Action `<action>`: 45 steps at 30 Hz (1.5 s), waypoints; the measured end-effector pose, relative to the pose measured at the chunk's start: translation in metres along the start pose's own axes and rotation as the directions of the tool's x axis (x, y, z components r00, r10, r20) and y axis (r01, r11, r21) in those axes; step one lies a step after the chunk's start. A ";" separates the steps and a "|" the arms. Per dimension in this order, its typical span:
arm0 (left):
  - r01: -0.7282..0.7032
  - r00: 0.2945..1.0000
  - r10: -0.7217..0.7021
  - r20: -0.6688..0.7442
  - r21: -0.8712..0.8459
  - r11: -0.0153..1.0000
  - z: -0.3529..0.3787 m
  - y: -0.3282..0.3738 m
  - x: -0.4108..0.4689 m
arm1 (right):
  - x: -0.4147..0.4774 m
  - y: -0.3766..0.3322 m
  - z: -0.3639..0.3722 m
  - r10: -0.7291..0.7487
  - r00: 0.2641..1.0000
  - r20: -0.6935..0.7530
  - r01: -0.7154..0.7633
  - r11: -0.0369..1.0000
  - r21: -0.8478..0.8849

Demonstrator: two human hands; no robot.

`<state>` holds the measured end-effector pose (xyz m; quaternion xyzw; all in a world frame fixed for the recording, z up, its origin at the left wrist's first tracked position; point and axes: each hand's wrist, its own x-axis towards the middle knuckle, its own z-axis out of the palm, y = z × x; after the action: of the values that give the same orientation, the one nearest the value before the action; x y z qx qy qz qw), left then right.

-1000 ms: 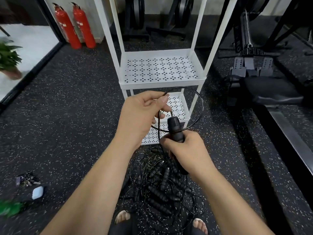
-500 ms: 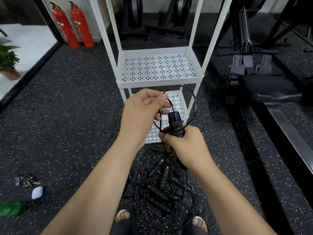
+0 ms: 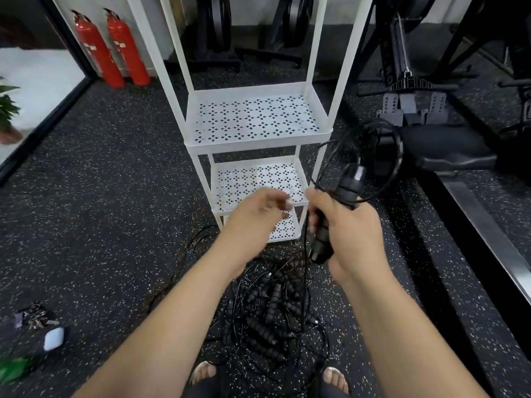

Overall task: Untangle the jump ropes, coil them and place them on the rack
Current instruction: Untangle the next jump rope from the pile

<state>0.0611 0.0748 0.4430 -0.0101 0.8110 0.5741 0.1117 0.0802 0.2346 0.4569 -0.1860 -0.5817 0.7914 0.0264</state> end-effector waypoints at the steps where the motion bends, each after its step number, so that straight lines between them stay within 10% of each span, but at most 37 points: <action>1: 0.015 0.992 -0.030 0.123 0.114 0.993 0.008 -0.005 -0.002 | 0.001 -0.004 -0.002 -0.006 1.000 -0.018 0.007 0.999 0.032; 5: 0.010 0.933 -0.110 0.344 0.279 0.960 0.037 -0.015 -0.009 | 0.004 -0.023 -0.010 -0.051 0.998 -0.033 0.055 0.990 0.129; 21: -0.039 0.887 -0.095 0.452 0.278 0.960 0.042 -0.010 -0.012 | 0.022 -0.042 -0.048 0.060 0.984 -0.165 0.024 0.885 0.466; 33: -0.185 0.983 0.180 -0.047 -0.159 0.970 0.012 0.022 0.001 | -0.003 0.008 -0.013 0.286 0.953 0.104 -0.299 0.943 0.147; 45: -0.217 0.975 0.170 -0.144 -0.449 0.867 0.001 0.031 0.001 | -0.021 0.025 0.004 0.140 0.972 0.190 -0.081 0.954 -0.287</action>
<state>0.0563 0.0866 0.4712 0.0163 0.6524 0.7577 0.0074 0.1023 0.2172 0.4397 -0.1362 -0.6749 0.7175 -0.1056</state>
